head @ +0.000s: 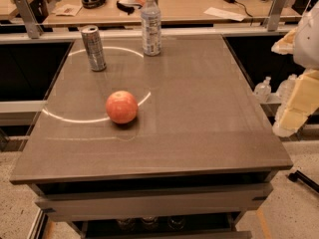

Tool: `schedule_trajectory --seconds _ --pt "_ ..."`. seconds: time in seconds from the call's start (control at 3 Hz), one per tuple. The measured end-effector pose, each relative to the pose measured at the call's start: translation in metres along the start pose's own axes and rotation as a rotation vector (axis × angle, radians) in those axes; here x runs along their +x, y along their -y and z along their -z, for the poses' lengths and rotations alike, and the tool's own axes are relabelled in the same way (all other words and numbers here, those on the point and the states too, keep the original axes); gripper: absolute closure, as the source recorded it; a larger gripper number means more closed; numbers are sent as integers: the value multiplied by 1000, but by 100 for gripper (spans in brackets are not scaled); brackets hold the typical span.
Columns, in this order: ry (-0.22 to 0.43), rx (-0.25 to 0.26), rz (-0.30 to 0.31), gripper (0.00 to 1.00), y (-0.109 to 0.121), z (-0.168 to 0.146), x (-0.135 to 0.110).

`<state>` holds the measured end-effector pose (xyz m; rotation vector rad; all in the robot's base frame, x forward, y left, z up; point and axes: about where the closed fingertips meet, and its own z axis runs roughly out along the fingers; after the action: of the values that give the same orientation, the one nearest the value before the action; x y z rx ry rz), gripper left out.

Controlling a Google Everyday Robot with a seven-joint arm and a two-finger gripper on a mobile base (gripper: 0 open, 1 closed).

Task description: Move blue plastic bottle near apple

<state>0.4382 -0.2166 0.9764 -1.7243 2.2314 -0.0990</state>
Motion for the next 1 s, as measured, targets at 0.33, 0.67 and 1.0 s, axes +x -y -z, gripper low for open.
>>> schedule_trajectory --seconds 0.33,0.67,1.0 --pt "0 0 0 0 0 0 0" --pt "65 27 -53 0 22 -3 0" --pt "223 46 -138 0 66 -14 2"
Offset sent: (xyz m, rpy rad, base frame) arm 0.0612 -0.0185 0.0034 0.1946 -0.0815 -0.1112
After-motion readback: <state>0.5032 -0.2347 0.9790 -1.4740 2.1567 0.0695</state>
